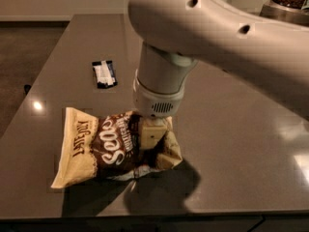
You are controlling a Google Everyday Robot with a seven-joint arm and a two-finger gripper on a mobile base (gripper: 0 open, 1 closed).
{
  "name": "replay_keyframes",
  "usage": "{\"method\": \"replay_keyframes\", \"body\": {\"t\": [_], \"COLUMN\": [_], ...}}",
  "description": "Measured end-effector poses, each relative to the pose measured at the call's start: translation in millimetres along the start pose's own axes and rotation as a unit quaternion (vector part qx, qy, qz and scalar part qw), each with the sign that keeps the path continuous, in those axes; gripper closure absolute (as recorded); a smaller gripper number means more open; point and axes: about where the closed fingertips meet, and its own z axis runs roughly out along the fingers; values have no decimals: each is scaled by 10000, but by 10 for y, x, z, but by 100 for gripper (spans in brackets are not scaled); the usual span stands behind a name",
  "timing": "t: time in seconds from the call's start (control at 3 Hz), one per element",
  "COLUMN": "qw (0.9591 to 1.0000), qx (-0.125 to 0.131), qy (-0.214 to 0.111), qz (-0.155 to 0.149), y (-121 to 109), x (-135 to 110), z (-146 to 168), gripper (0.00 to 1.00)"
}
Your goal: Move brown chip bag near sponge
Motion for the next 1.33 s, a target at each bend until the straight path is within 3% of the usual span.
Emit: {"method": "replay_keyframes", "body": {"t": [0.33, 0.67, 1.0, 1.33], "qw": [9994, 9968, 9931, 9871], "qx": [186, 550, 989, 1473], "qy": [2, 133, 331, 606], "qz": [279, 564, 543, 192], "y": [-326, -747, -1113, -1550], "x": [179, 449, 705, 1034], "z": [-165, -348, -499, -669], "gripper": [100, 100, 100, 97]}}
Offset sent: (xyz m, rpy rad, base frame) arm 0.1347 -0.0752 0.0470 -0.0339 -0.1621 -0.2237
